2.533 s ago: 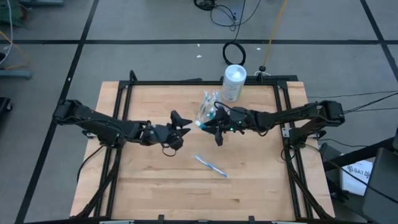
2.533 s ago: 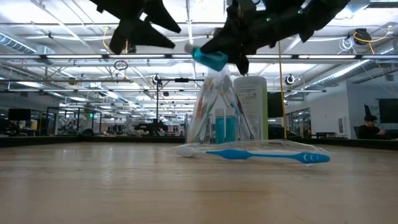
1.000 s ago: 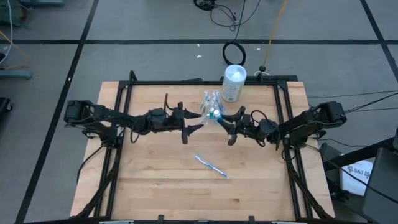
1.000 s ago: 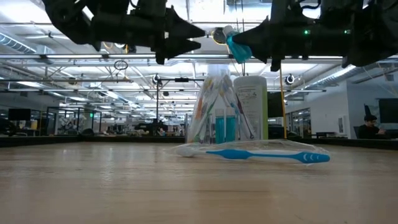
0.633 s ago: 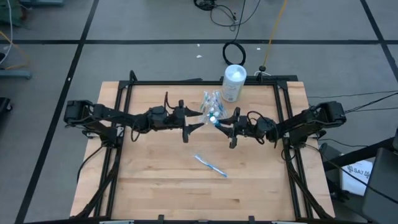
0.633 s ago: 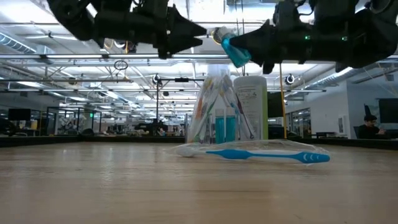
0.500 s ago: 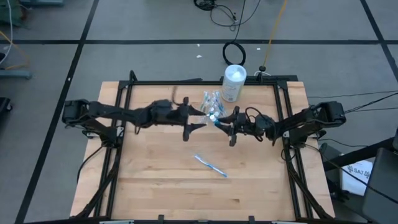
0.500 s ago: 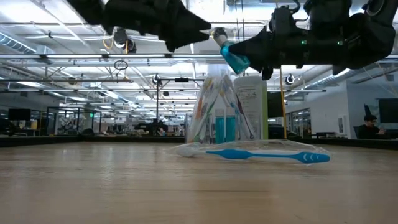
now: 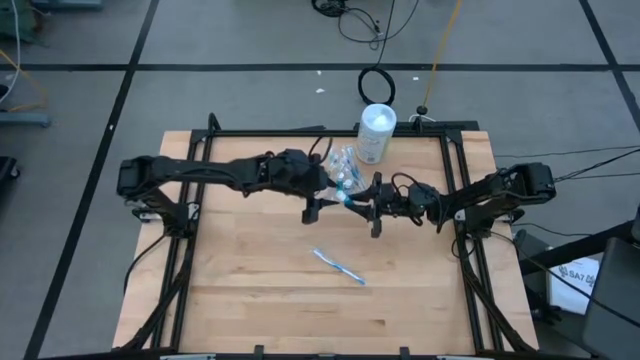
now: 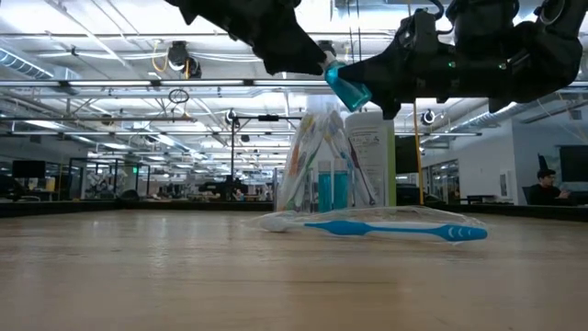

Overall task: Pick & Place toothbrushing station
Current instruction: Put the blue mouthwash into the transparent organizer

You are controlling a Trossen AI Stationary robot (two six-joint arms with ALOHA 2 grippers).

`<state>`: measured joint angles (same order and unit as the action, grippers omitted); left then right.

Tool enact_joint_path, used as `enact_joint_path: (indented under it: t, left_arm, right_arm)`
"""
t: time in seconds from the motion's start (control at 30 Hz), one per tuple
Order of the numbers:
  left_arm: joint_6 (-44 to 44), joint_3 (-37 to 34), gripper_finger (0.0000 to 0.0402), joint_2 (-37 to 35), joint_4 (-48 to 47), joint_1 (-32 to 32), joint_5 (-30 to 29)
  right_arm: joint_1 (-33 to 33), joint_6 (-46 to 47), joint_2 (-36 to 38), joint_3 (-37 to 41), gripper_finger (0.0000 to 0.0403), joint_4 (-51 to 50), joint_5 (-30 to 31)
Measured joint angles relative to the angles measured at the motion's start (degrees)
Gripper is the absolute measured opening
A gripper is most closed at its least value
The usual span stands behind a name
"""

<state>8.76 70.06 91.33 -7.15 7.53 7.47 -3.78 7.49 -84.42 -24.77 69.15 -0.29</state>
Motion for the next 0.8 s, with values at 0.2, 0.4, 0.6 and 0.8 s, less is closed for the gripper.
enact_joint_path:
  t: [0.2, 0.4, 0.6, 0.8]
  left_arm:
    - [-0.4, 0.0, 0.0225, 0.7, 0.4, -0.1, 1.6]
    - [0.0, 0.0, 0.0225, 0.7, 1.6, 0.0, 5.4]
    - [0.2, 0.0, 0.0225, 0.7, 1.9, 0.1, 4.6]
    - [0.2, 0.0, 0.0225, 0.7, 2.0, 0.2, 4.7]
  right_arm:
    - [-0.2, -1.2, 0.0, 0.0, 0.01, -0.9, 0.0]
    - [-0.5, -1.5, 0.0, 0.0, 0.01, -0.9, -0.1]
    - [-0.5, -1.3, 0.0, 0.0, 0.01, -0.5, -0.1]
    - [-0.6, -0.7, 0.0, 0.0, 0.01, -0.4, 0.0]
